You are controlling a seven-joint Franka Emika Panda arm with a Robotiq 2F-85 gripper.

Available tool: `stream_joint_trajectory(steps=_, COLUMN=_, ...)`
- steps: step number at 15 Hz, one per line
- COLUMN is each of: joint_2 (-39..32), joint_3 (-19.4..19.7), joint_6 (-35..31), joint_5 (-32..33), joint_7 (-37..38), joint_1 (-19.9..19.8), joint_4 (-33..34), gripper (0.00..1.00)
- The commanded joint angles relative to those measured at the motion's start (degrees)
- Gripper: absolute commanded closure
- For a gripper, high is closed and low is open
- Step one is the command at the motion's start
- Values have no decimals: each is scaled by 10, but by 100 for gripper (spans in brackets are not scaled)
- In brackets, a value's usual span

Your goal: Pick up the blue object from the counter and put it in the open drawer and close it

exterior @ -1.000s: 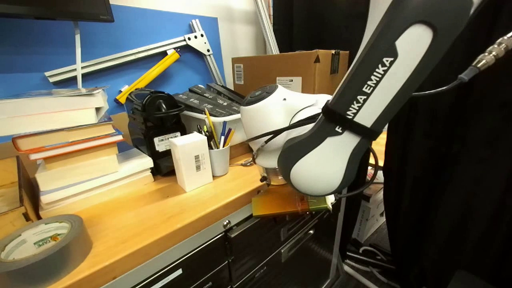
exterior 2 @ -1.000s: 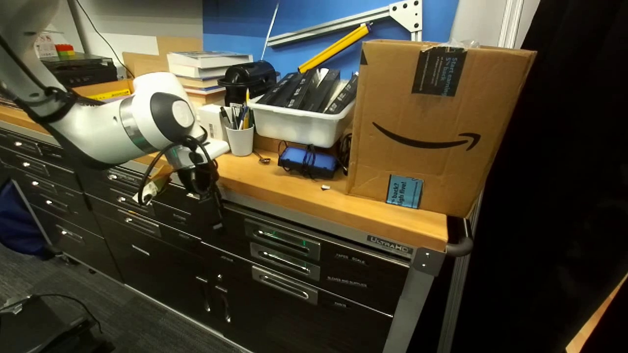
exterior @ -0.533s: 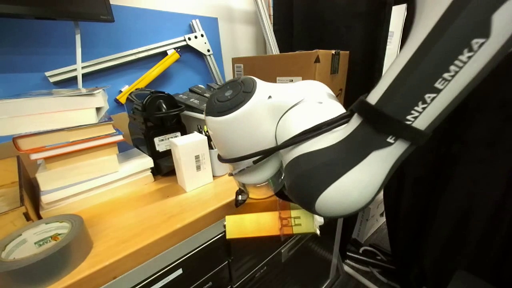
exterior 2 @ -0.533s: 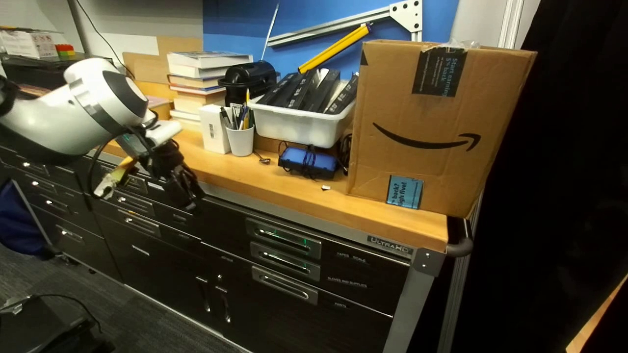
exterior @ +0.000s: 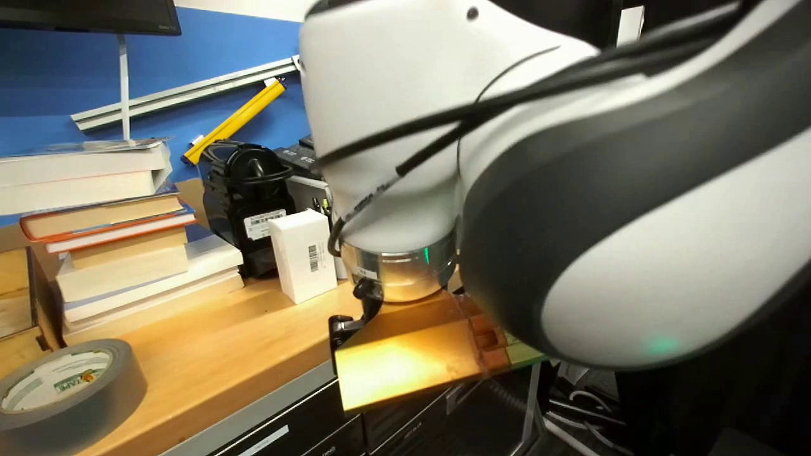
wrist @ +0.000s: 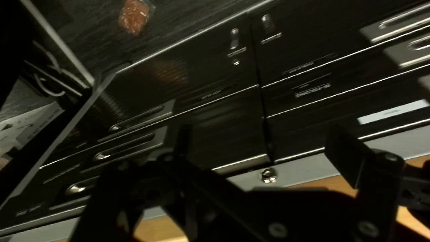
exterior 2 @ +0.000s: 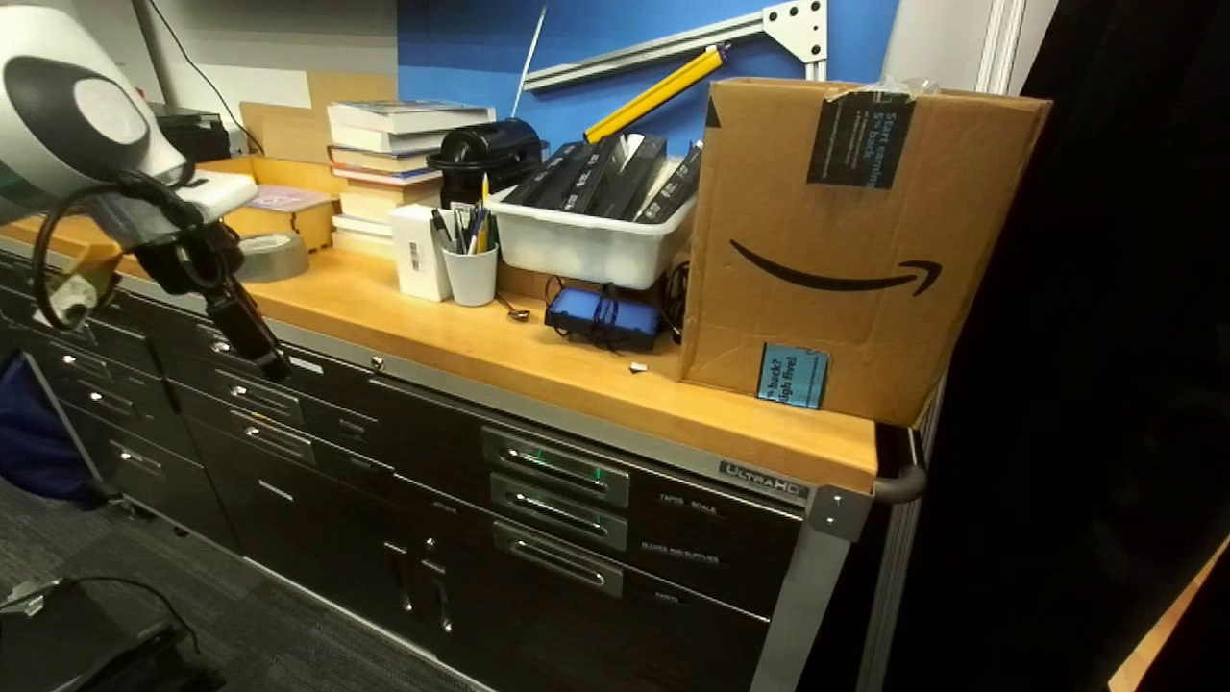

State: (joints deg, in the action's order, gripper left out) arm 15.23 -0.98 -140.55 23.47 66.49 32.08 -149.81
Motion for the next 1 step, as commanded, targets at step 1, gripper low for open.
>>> stream_joint_trajectory(steps=1, joint_2=16, joint_3=-55, joint_6=3, joint_5=-56, joint_7=-51, joint_1=-45, joint_4=-1, gripper=0)
